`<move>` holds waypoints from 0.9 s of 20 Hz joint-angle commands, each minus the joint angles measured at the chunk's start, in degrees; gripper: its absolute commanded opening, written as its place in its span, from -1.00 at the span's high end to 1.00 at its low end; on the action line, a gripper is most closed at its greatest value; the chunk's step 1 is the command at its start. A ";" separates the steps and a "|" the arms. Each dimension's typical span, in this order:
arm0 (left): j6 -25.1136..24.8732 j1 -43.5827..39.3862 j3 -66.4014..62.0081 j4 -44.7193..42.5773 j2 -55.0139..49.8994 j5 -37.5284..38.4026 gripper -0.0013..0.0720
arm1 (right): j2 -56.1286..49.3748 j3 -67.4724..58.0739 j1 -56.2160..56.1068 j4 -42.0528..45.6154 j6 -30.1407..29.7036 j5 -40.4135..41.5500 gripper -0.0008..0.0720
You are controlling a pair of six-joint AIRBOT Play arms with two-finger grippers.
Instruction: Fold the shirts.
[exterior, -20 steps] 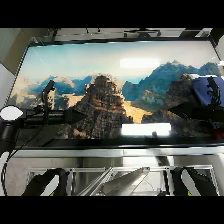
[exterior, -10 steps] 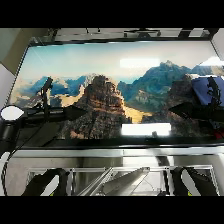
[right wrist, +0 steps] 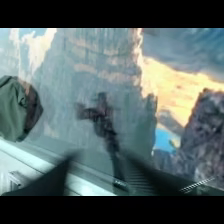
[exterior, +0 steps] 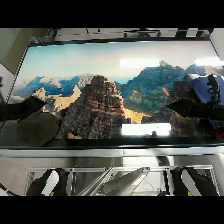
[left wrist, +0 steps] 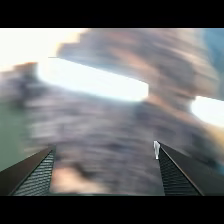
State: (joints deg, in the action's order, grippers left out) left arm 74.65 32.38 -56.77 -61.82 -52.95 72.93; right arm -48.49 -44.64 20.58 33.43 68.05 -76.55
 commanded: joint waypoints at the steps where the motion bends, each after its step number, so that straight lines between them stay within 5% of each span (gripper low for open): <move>1: 1.16 15.72 -0.55 -11.61 -4.98 0.87 -0.99 | -0.11 0.04 0.04 0.42 -0.83 1.62 -0.54; 6: -2.23 24.50 -0.68 -11.69 -17.07 -1.68 -0.99 | -0.11 0.04 0.04 0.42 -0.83 5.33 -0.53; 12: -2.80 21.99 -6.51 -11.76 -28.63 -0.94 -0.98 | -0.11 0.04 0.04 0.37 -0.83 7.37 -0.53; 13: -2.78 21.03 -7.02 -11.74 -29.92 -0.94 -0.86 | -0.11 0.04 0.04 0.37 -0.83 7.34 -0.53; 14: -2.58 20.13 -7.63 -11.47 -30.91 -0.83 -0.37 | -0.11 0.04 0.04 0.37 -0.81 7.30 -0.53; 15: -2.60 18.93 -8.48 -11.50 -31.63 0.33 0.40 | -0.11 0.04 0.04 0.37 -0.81 7.21 -0.53; 16: -2.80 17.77 -9.38 -11.50 -31.98 1.68 0.96 | -0.11 0.04 0.04 0.37 -0.83 7.15 -0.53; 18: -2.56 15.21 -11.89 -11.39 -31.98 4.59 0.92 | -0.11 0.04 0.04 0.35 -0.83 7.13 -0.52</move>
State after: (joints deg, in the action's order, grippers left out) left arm 72.01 50.50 -65.91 -73.43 -83.55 73.95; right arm -48.58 -44.64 20.58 33.82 67.22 -69.49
